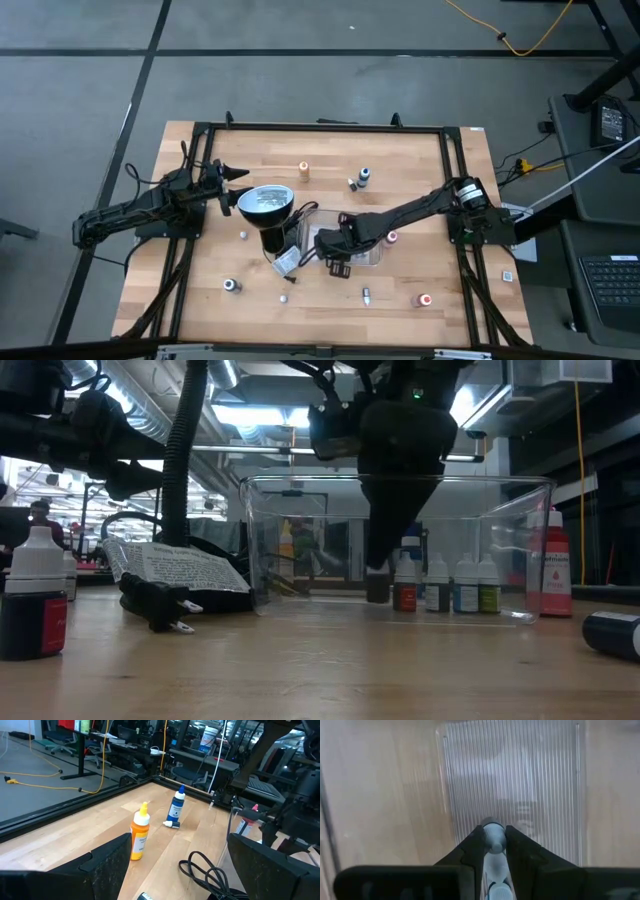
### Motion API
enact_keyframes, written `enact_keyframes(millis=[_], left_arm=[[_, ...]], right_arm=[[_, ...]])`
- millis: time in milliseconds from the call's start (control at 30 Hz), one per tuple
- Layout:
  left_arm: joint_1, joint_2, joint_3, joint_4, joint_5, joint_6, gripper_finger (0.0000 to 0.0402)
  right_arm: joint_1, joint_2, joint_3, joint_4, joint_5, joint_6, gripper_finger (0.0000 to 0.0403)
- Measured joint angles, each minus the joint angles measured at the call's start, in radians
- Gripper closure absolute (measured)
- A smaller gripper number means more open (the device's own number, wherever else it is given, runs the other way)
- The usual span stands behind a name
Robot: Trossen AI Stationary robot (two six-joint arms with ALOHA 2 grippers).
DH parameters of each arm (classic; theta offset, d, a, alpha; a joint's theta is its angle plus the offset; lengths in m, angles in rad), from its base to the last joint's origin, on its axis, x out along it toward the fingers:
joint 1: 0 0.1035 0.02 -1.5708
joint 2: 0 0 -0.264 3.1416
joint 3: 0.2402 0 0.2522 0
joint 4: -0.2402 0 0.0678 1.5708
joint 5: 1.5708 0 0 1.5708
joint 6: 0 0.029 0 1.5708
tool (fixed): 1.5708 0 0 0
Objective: Pick & Place food coloring
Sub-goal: Put the small black food coloring bottle into the transparent bin, then put the big blue food coloring bottle into the transparent bin
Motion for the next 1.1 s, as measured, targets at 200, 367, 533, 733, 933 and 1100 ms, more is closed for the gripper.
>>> enact_keyframes(millis=[200,367,533,733,933,1100], left_arm=[[0.0,0.0,0.0,0.0,0.0,0.001,0.008],[0.0,0.0,0.0,0.0,0.0,0.0,0.008],[0.0,0.0,0.0,0.0,0.0,0.0,0.008],[0.0,0.0,0.0,0.0,0.0,0.001,0.008],[0.0,0.0,0.0,0.0,0.0,0.0,0.008],[0.0,0.0,0.0,0.0,0.0,0.001,0.008]], right_arm=[[0.0,0.0,0.025,-0.026,-0.002,-0.004,0.0328],[0.0,0.0,0.029,-0.027,-0.034,-0.007,0.0328],[0.0,0.0,0.029,-0.032,-0.047,-0.008,0.0328],[-0.003,0.0,0.029,-0.033,-0.057,-0.027,0.0328],[-0.003,0.0,0.029,-0.033,-0.064,-0.034,0.0313],[-0.003,0.0,0.029,-0.033,-0.064,-0.033,0.0262]])
